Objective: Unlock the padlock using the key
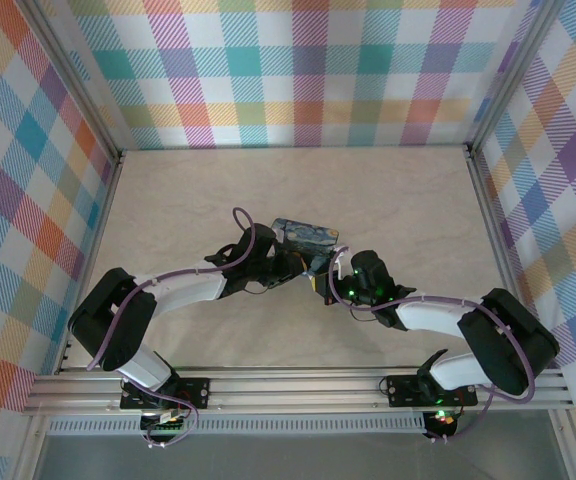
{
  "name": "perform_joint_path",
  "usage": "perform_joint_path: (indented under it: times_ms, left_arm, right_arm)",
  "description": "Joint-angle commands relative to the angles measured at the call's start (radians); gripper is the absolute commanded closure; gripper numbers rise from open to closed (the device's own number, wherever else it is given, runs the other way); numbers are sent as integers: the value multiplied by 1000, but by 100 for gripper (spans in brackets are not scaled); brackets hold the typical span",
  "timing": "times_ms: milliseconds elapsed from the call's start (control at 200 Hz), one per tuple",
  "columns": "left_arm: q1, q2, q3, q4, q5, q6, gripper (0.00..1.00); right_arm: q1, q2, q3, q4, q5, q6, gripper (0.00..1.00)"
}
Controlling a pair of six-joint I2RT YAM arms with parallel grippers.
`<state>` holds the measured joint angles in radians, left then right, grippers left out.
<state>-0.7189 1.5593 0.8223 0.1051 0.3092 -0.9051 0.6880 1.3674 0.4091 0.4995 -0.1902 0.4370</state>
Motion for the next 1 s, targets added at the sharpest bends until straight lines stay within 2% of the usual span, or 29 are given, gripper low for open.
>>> perform_joint_path:
  times_ms: [0, 995]
  left_arm:
    - [-16, -11, 35, 10, 13, -14, 88]
    - [-22, -30, 46, 0, 21, -61, 88]
  right_arm:
    - [5, -2, 13, 60, 17, 12, 99]
    - [5, 57, 9, 162, 87, -66, 99]
